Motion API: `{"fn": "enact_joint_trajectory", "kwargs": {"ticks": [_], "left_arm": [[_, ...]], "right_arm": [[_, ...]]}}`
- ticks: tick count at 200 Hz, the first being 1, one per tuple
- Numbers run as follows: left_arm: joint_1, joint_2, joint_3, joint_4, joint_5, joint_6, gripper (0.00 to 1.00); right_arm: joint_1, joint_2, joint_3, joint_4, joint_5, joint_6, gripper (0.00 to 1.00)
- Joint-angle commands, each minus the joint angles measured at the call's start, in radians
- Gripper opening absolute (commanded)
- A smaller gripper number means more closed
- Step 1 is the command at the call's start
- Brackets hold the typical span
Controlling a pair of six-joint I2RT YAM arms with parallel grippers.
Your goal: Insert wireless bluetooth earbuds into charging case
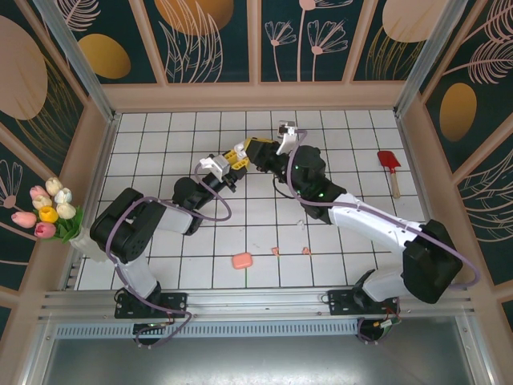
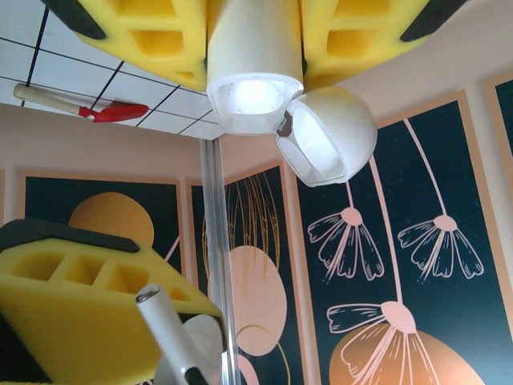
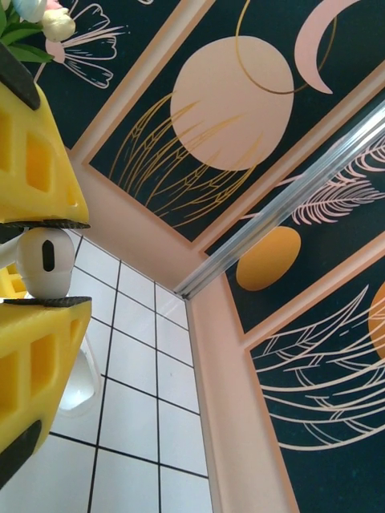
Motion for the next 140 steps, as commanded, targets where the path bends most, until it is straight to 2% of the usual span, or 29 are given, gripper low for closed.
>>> {"fn": "enact_joint_trajectory", "kwargs": {"ticks": [1, 140], "left_arm": [[-0.005, -0.012, 0.026, 0.137, 0.003, 0.011, 0.00], [-0.005, -0.008, 0.043, 0.133, -0.003, -0.032, 0.00]], "right_arm": [[0.011, 0.021, -0.019, 0.097, -0.017, -0.002, 0.28], [0.020, 0.087, -0.069, 0.212, 0.013, 0.025, 0.26]]}}
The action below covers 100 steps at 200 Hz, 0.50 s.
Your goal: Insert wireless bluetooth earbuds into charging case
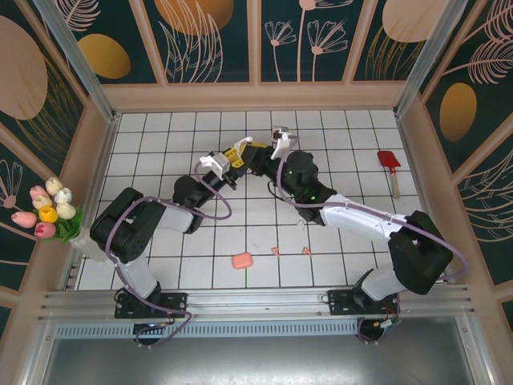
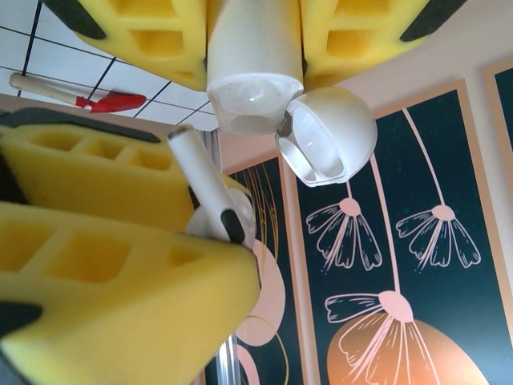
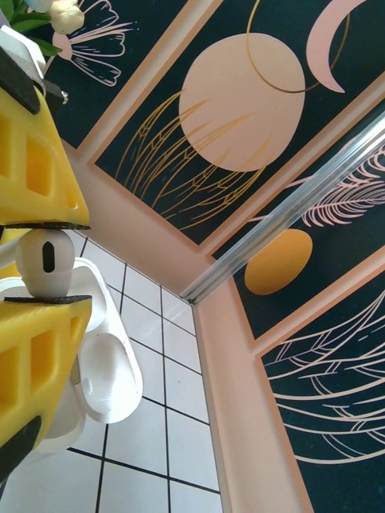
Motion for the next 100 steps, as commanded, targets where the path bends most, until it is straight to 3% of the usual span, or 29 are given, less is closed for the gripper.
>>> {"fn": "enact_joint_trajectory", "kwargs": {"ticks": [1, 100], "left_arm": [[-0.005, -0.009, 0.023, 0.134, 0.000, -0.023, 0.00], [-0.005, 0.000, 0.017, 0.136, -0.003, -0.033, 0.00]], "right_arm": [[0.008, 0.014, -0.023, 0.084, 0.013, 0.015, 0.25], [0.013, 0.022, -0.012, 0.116, 0.054, 0.012, 0.25]]}}
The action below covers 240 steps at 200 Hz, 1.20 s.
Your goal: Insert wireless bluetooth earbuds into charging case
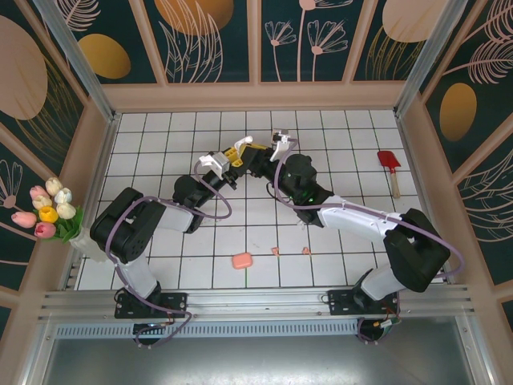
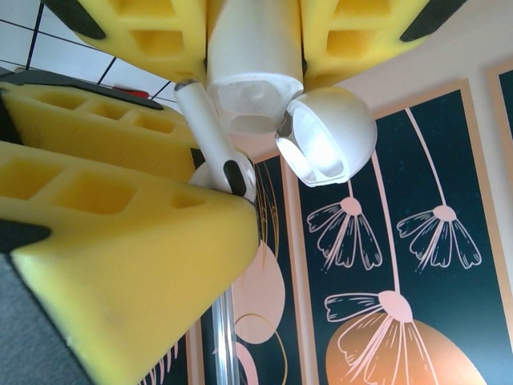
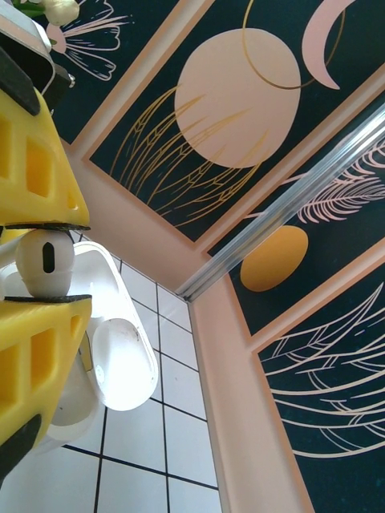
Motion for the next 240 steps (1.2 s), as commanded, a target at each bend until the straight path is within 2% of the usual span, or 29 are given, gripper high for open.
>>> {"fn": "enact_joint_trajectory", "kwargs": {"ticks": [1, 240], "left_arm": [[-0.005, -0.001, 0.013, 0.136, -0.002, -0.018, 0.00], [-0.005, -0.001, 0.011, 0.137, 0.006, -0.035, 0.00]], "right_arm": [[0.006, 0.002, 0.010, 0.059, 0.027, 0.010, 0.25], [-0.004, 0.065, 0.045, 0.085, 0.062, 0.006, 0.24]]}}
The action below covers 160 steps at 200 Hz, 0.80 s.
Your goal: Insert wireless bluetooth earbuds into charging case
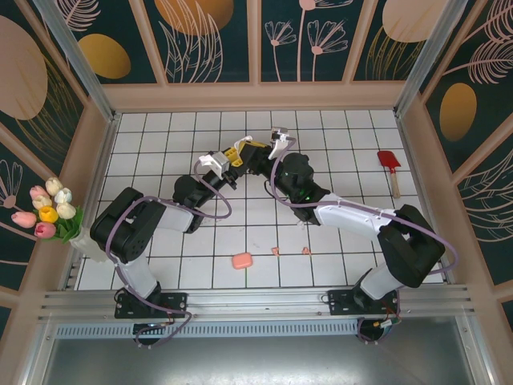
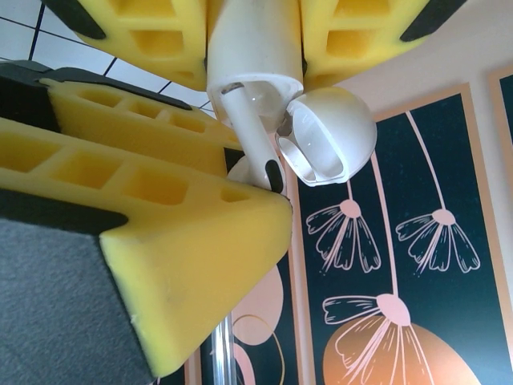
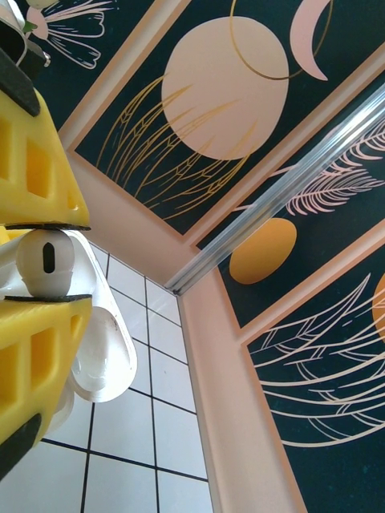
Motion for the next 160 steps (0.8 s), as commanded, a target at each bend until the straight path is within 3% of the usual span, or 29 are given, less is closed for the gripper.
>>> {"fn": "enact_joint_trajectory", "kwargs": {"ticks": [1, 160], "left_arm": [[-0.005, -0.002, 0.010, 0.138, 0.011, -0.021, 0.00], [-0.006, 0.006, 0.009, 0.137, 0.025, -0.024, 0.00]], "right_arm": [[-0.003, 0.022, 0.023, 0.050, 0.030, 0.008, 0.25], [-0.012, 0.056, 0.039, 0.091, 0.023, 0.038, 0.23]]}}
